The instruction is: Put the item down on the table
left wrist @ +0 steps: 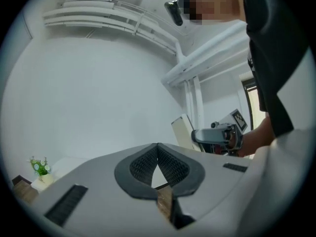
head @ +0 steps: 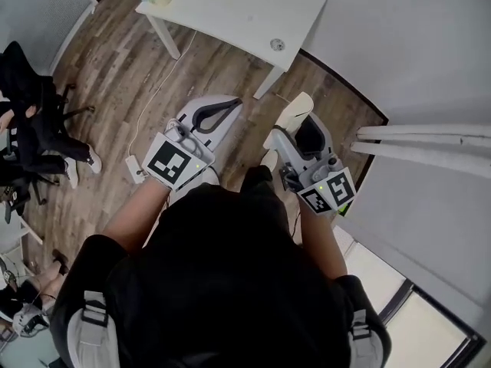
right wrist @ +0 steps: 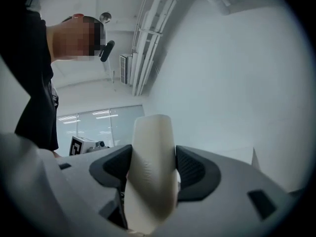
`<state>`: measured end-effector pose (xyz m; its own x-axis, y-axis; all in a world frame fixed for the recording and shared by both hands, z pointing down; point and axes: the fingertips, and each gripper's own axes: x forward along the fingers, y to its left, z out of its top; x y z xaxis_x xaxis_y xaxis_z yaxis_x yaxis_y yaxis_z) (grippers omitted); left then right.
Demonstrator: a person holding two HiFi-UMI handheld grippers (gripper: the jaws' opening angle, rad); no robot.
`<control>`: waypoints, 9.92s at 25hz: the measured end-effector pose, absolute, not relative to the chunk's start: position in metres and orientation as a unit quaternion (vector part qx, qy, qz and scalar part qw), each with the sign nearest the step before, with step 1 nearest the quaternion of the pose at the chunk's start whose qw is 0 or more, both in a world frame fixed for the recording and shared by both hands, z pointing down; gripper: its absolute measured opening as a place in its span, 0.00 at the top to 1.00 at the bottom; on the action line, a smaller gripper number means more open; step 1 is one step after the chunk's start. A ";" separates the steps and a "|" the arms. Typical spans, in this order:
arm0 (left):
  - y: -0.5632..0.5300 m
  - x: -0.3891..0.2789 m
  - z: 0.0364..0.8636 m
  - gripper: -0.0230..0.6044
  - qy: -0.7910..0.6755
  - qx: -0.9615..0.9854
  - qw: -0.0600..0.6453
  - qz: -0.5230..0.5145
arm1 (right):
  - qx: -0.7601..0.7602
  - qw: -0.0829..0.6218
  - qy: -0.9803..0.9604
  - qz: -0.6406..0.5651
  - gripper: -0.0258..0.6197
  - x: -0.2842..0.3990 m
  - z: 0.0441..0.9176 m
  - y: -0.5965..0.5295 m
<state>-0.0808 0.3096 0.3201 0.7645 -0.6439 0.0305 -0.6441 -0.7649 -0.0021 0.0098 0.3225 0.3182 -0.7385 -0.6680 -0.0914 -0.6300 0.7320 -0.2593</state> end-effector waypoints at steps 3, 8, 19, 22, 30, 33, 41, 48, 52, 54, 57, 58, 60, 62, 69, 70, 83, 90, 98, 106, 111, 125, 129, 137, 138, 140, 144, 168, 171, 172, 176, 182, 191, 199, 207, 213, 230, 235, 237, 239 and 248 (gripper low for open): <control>0.332 -0.093 0.319 0.97 -0.326 0.945 0.006 0.009 | -0.366 0.093 0.920 -0.102 0.53 -0.004 0.315 0.347; 0.356 -0.105 0.312 0.97 -0.315 0.949 0.004 0.001 | -0.376 0.085 0.918 -0.094 0.53 -0.019 0.309 0.370; 0.356 -0.088 0.316 0.97 -0.298 0.954 0.003 -0.004 | -0.389 0.082 0.913 -0.087 0.53 -0.009 0.310 0.366; 0.342 -0.079 0.316 0.97 -0.303 0.953 0.004 -0.003 | -0.384 0.080 0.916 -0.082 0.53 0.001 0.309 0.352; 0.291 -0.053 0.309 0.97 -0.322 0.947 0.000 0.005 | -0.360 0.073 0.928 -0.056 0.53 0.022 0.301 0.297; 0.266 -0.037 0.309 0.97 -0.329 0.944 0.001 0.014 | -0.356 0.069 0.930 -0.053 0.53 0.038 0.300 0.272; 0.237 0.000 0.300 0.97 -0.338 0.941 -0.011 0.009 | -0.350 0.068 0.933 -0.045 0.53 0.076 0.295 0.238; 0.212 0.022 0.303 0.97 -0.355 0.935 -0.009 0.013 | -0.337 0.063 0.938 -0.041 0.53 0.101 0.300 0.212; 0.203 0.028 0.306 0.97 -0.361 0.932 -0.009 0.018 | -0.334 0.066 0.939 -0.046 0.53 0.110 0.303 0.200; 0.193 0.025 0.309 0.97 -0.369 0.929 -0.004 0.025 | -0.331 0.066 0.940 -0.047 0.53 0.110 0.305 0.191; 0.181 0.020 0.313 0.97 -0.371 0.928 0.000 0.024 | -0.329 0.063 0.941 -0.049 0.53 0.106 0.309 0.176; 0.177 0.018 0.314 0.97 -0.368 0.929 -0.001 0.019 | -0.330 0.062 0.941 -0.050 0.53 0.103 0.310 0.171; 0.165 0.012 0.316 0.97 -0.365 0.931 -0.002 0.015 | -0.331 0.060 0.940 -0.049 0.53 0.097 0.311 0.160; 0.152 0.004 0.317 0.97 -0.363 0.932 -0.001 0.017 | -0.334 0.057 0.939 -0.049 0.53 0.089 0.312 0.148; 0.087 -0.026 0.319 0.97 -0.336 0.942 -0.005 0.019 | -0.362 0.050 0.930 -0.049 0.53 0.061 0.312 0.086; 0.073 -0.032 0.318 0.97 -0.331 0.943 -0.006 0.020 | -0.366 0.048 0.928 -0.049 0.53 0.055 0.311 0.073; -0.036 -0.095 0.318 0.97 -0.275 0.961 0.003 0.007 | -0.426 0.032 0.902 -0.054 0.53 -0.007 0.311 -0.022; -0.064 -0.115 0.326 0.97 -0.241 0.970 0.014 0.010 | -0.462 0.024 0.884 -0.062 0.53 -0.027 0.321 -0.042; -0.087 -0.124 0.340 0.97 -0.213 0.977 0.026 0.014 | -0.492 0.014 0.867 -0.076 0.53 -0.034 0.338 -0.060; -0.125 -0.075 0.346 0.97 -0.194 0.981 0.017 0.012 | -0.508 0.019 0.857 -0.079 0.53 0.011 0.346 -0.108; -0.138 -0.061 0.347 0.97 -0.199 0.980 0.006 0.017 | -0.500 0.019 0.862 -0.079 0.53 0.025 0.350 -0.124; -0.208 0.000 0.376 0.97 -0.232 0.972 0.030 0.008 | -0.469 -0.064 0.874 -0.112 0.53 0.082 0.409 -0.216; -0.222 0.014 0.388 0.97 -0.238 0.971 0.034 0.016 | -0.454 -0.103 0.876 -0.124 0.53 0.089 0.433 -0.235; -0.247 0.024 0.417 0.97 -0.264 0.963 0.057 0.021 | -0.424 -0.169 0.880 -0.130 0.53 0.094 0.474 -0.257; -0.249 0.025 0.420 0.97 -0.265 0.962 0.058 0.024 | -0.421 -0.179 0.880 -0.130 0.53 0.094 0.479 -0.259; -0.253 0.027 0.428 0.97 -0.267 0.962 0.058 0.030 | -0.412 -0.197 0.880 -0.131 0.53 0.093 0.492 -0.264; -0.262 0.031 0.441 0.97 -0.271 0.960 0.057 0.039 | -0.396 -0.235 0.877 -0.137 0.53 0.093 0.519 -0.275; -0.313 0.062 0.540 0.97 -0.319 0.938 0.091 0.096 | -0.275 -0.419 0.852 -0.152 0.53 0.101 0.664 -0.314; -0.316 0.064 0.551 0.97 -0.326 0.935 0.097 0.103 | -0.259 -0.442 0.846 -0.148 0.53 0.100 0.680 -0.314; -0.317 0.065 0.554 0.97 -0.328 0.934 0.098 0.106 | -0.253 -0.449 0.844 -0.147 0.53 0.099 0.686 -0.314; -0.319 0.063 0.566 0.97 -0.339 0.928 0.102 0.118 | -0.230 -0.474 0.838 -0.144 0.53 0.095 0.706 -0.312; -0.320 0.057 0.570 0.97 -0.351 0.922 0.107 0.125 | -0.200 -0.514 0.825 -0.128 0.53 0.091 0.732 -0.309; -0.321 0.044 0.559 0.97 -0.357 0.920 0.102 0.128 | -0.200 -0.535 0.813 -0.113 0.53 0.087 0.745 -0.306; -0.314 0.040 0.549 0.97 -0.342 0.926 0.091 0.130 | -0.227 -0.511 0.819 -0.129 0.53 0.085 0.719 -0.308; -0.302 0.041 0.521 0.97 -0.322 0.935 0.087 0.122 | -0.279 -0.438 0.844 -0.133 0.53 0.086 0.649 -0.299; -0.286 0.029 0.496 0.97 -0.308 0.942 0.079 0.108 | -0.341 -0.340 0.865 -0.140 0.53 0.084 0.592 -0.277; -0.202 -0.005 0.428 0.97 -0.236 0.969 0.053 0.055 | -0.468 -0.097 0.871 -0.109 0.66 0.054 0.444 -0.186; -0.180 -0.010 0.410 0.97 -0.217 0.975 0.046 0.032 | -0.480 -0.065 0.870 -0.088 0.71 0.040 0.416 -0.161; -0.172 -0.011 0.404 0.97 -0.205 0.977 0.043 0.028 | -0.483 -0.048 0.871 -0.078 0.75 0.035 0.406 -0.151; -0.164 -0.011 0.401 0.97 -0.194 0.980 0.038 0.029 | -0.487 -0.034 0.870 -0.068 0.81 0.029 0.396 -0.142; -0.134 -0.023 0.381 0.97 -0.160 0.987 0.026 0.006 | -0.507 -0.012 0.861 -0.043 0.92 0.011 0.374 -0.113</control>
